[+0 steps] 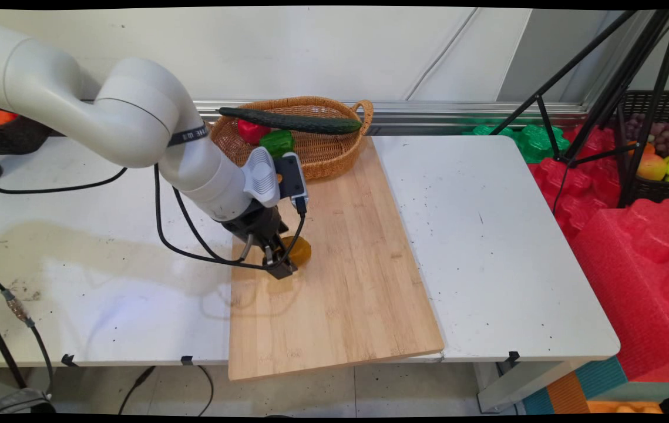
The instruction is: Pick up the potato from the cutting board, then place the picked object in the vegetable basket
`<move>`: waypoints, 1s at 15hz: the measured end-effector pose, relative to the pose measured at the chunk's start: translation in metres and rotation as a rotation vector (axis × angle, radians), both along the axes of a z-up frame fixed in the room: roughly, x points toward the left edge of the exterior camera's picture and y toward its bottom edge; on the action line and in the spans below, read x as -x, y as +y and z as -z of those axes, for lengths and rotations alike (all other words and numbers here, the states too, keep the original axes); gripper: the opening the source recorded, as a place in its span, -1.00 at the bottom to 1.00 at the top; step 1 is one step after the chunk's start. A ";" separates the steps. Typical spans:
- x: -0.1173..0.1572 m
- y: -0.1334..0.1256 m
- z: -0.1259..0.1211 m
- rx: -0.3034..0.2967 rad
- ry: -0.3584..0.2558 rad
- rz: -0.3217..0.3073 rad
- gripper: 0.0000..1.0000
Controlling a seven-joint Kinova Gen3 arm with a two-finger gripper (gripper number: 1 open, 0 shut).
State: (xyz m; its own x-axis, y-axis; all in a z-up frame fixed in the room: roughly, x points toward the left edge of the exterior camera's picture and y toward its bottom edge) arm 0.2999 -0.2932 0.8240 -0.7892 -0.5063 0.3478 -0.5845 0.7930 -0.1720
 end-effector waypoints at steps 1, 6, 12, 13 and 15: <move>0.001 0.000 0.001 -0.001 -0.003 0.002 -1.00; 0.003 0.004 0.000 0.004 -0.003 0.011 -1.00; -0.004 0.005 -0.043 0.072 0.061 -0.016 -1.00; -0.005 0.005 -0.051 0.087 0.074 -0.022 -1.00; -0.010 0.003 -0.079 0.140 0.119 -0.044 -1.00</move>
State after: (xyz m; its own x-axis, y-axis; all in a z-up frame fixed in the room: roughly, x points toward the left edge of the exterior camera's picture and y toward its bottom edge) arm 0.3101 -0.2899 0.9035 -0.7167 -0.4791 0.5068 -0.6406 0.7396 -0.2066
